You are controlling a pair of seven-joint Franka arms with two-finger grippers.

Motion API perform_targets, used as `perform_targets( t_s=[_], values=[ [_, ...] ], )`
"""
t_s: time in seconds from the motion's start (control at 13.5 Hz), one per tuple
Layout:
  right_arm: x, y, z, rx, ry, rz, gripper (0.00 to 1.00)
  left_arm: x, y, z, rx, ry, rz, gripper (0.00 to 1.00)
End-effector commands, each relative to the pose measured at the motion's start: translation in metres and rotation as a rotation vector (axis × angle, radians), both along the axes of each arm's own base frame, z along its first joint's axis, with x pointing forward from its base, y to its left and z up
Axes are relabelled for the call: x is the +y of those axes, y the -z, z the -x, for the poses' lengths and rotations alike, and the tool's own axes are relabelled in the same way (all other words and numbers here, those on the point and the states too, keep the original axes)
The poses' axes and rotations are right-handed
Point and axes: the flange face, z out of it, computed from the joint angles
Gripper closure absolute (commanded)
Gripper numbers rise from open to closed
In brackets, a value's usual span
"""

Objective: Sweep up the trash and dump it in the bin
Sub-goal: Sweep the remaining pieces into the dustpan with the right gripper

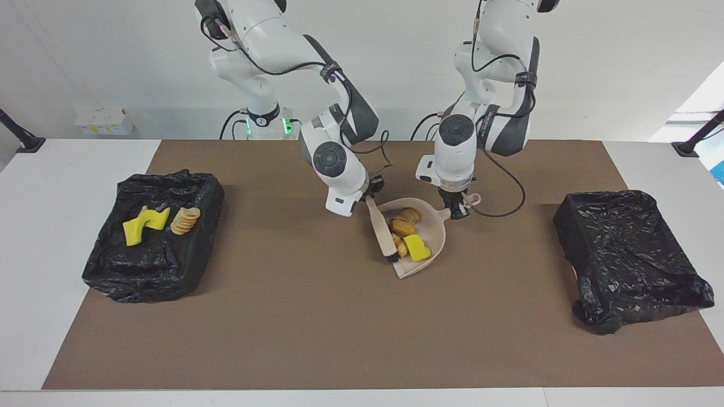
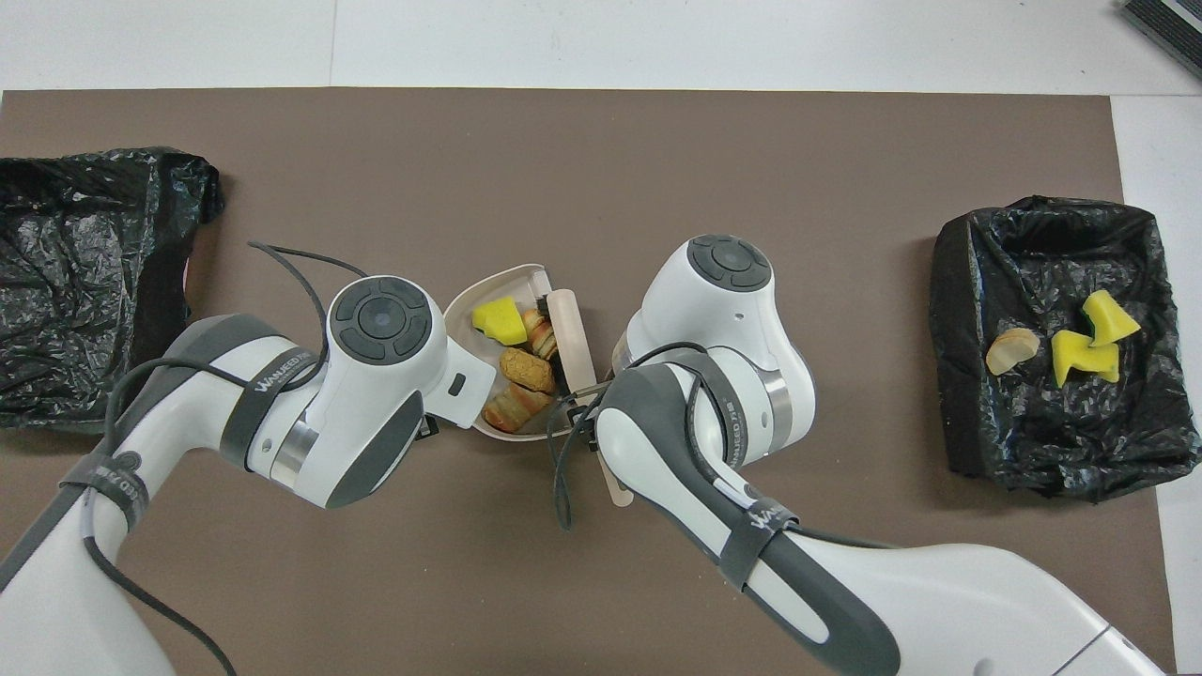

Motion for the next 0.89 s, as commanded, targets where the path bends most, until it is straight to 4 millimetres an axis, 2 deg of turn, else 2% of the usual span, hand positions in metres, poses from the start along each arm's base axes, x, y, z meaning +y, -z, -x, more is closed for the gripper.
perform_targets(
  t_s=[0.0,0.07,0.22,0.37,0.52,0.59,0.81],
  values=[
    [-0.003,-0.012,0.008,0.013,0.033,-0.041,1.0,0.012,-0.001,0.003,-0.012,0.0,-0.009,1.0],
    [-0.005,-0.019,0.007,0.006,0.037,-0.039,1.0,0.013,-0.001,0.003,-0.01,0.011,-0.008,1.0],
    [-0.024,-0.038,0.009,0.039,0.039,-0.009,1.0,0.014,-0.002,-0.001,-0.007,0.094,0.004,1.0],
    [-0.045,-0.06,0.009,0.062,0.075,0.036,1.0,0.026,0.0,-0.009,-0.007,0.122,0.013,1.0],
    [-0.055,-0.078,0.021,0.067,0.071,0.139,1.0,0.031,-0.004,-0.014,-0.003,0.167,0.017,1.0],
    [-0.051,-0.081,0.033,0.064,0.072,0.205,1.0,0.039,-0.006,-0.018,0.002,0.186,0.027,1.0],
    [-0.002,-0.07,0.101,-0.013,0.152,0.314,1.0,0.062,-0.026,-0.032,-0.01,0.211,0.034,1.0]
  ],
)
